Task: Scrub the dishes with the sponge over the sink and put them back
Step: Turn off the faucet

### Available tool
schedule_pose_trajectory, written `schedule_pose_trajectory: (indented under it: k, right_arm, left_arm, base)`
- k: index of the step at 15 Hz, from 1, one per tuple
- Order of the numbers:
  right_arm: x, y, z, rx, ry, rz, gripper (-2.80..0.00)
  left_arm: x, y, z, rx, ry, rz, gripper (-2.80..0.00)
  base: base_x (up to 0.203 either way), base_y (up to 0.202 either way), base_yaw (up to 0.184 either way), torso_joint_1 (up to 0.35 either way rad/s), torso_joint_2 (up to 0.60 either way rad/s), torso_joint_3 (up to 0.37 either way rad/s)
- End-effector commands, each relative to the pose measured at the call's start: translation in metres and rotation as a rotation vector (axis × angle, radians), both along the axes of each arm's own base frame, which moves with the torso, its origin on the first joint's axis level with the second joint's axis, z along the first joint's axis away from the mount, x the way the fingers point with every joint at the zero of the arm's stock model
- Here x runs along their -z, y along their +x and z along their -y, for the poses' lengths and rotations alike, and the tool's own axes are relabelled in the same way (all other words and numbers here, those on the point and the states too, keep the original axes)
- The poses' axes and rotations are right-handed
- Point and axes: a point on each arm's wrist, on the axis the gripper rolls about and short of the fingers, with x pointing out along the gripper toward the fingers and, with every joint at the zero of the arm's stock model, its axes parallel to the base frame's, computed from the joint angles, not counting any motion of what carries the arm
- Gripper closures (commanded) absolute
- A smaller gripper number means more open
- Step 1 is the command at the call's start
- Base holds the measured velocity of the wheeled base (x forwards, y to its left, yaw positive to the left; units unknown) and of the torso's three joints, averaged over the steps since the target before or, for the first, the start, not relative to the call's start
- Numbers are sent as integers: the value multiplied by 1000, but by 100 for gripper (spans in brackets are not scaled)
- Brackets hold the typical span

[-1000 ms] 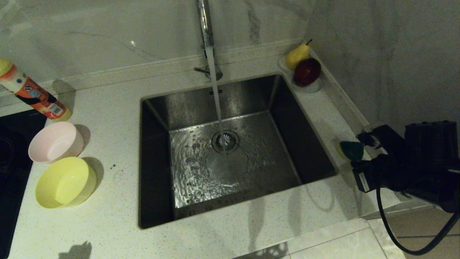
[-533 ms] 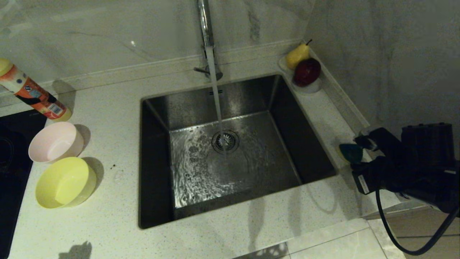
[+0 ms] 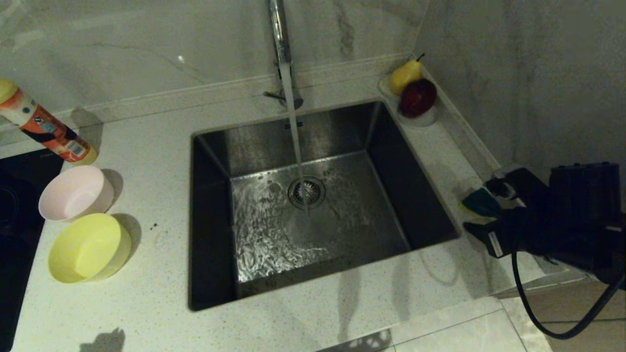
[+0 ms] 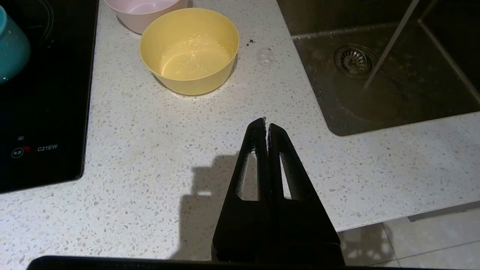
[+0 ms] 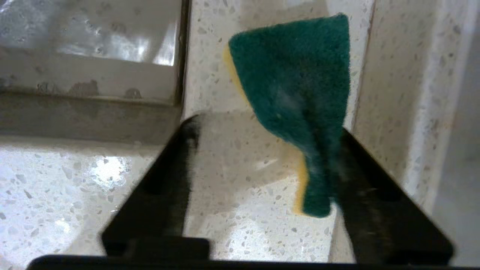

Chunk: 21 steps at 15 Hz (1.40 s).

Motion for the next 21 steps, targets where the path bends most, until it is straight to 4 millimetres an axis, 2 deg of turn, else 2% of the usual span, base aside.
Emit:
schedule_pose_trajectory:
  k: [1,9,11,21]
  right_arm:
    - [0,0,0,2,4,-1,-280]
    - [-11,-12,-3,-4,58,29,-280]
    - [-10,-18,-14,-26,95,15,-280]
    - [-31,-29,-11,-12,115,98,-280]
  left_arm:
    - [11,3,0,-1,0,-41,0]
    - [11,3,0,-2,0,-41,0]
    - [11,3,0,-3,0,-41,0]
    - [11,3,0,-3,0,-41,0]
  base:
    - [0,0,0,0,0,0]
    - [0,0,0,0,0,0]
    - [0,0,0,0,0,0]
    - [0,0,0,0,0,0]
